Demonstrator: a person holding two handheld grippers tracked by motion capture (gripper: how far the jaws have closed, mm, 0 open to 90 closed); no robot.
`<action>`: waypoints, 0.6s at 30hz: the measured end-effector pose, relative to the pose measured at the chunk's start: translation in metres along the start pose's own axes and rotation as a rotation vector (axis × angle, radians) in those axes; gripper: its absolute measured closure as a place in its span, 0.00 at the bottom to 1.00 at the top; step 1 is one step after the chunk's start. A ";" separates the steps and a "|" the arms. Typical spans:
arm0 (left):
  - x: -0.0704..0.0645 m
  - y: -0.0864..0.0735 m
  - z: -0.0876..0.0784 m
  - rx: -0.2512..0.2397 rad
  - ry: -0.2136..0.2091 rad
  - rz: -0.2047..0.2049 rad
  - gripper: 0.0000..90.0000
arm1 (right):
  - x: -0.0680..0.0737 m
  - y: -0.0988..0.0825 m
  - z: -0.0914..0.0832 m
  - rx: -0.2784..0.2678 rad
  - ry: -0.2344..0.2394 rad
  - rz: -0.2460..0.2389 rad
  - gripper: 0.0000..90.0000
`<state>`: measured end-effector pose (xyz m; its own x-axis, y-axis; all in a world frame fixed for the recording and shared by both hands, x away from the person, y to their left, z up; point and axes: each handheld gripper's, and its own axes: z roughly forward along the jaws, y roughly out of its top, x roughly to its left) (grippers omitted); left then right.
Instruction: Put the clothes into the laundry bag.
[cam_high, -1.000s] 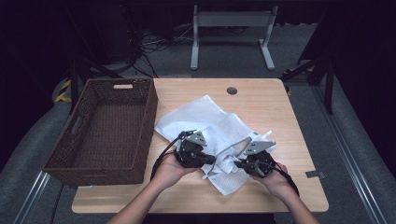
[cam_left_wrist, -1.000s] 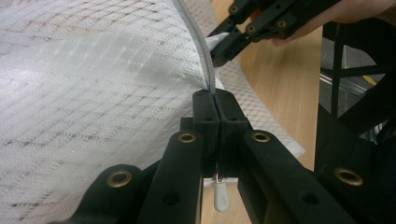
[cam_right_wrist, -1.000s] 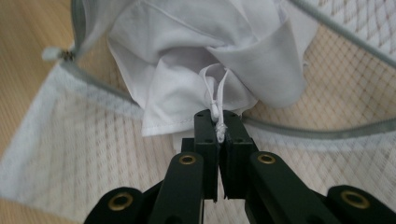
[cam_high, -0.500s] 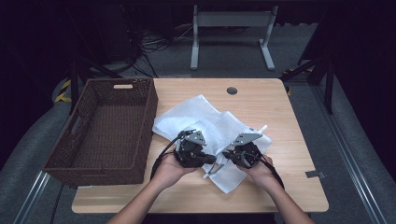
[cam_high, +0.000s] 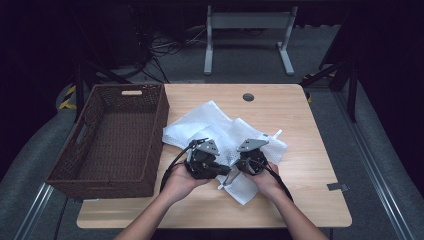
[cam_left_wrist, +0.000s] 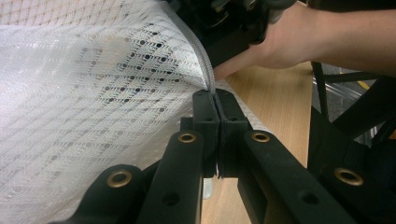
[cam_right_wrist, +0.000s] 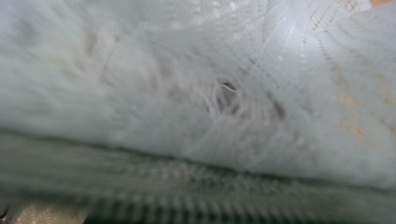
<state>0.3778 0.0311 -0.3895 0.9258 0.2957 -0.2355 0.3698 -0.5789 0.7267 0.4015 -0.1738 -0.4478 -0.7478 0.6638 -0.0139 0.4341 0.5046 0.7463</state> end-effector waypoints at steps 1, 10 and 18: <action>0.002 0.000 0.000 0.004 -0.004 -0.002 0.99 | 0.000 -0.001 -0.001 0.001 -0.001 -0.002 0.94; 0.004 -0.002 0.000 0.000 0.007 -0.010 0.99 | -0.013 -0.010 -0.029 0.057 0.037 0.009 0.56; 0.004 -0.001 0.000 0.001 0.008 -0.009 0.99 | -0.044 -0.020 -0.063 0.022 0.003 0.046 0.79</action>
<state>0.3807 0.0327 -0.3916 0.9217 0.3069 -0.2371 0.3782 -0.5766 0.7242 0.3938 -0.2478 -0.4206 -0.7281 0.6851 0.0222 0.4789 0.4853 0.7315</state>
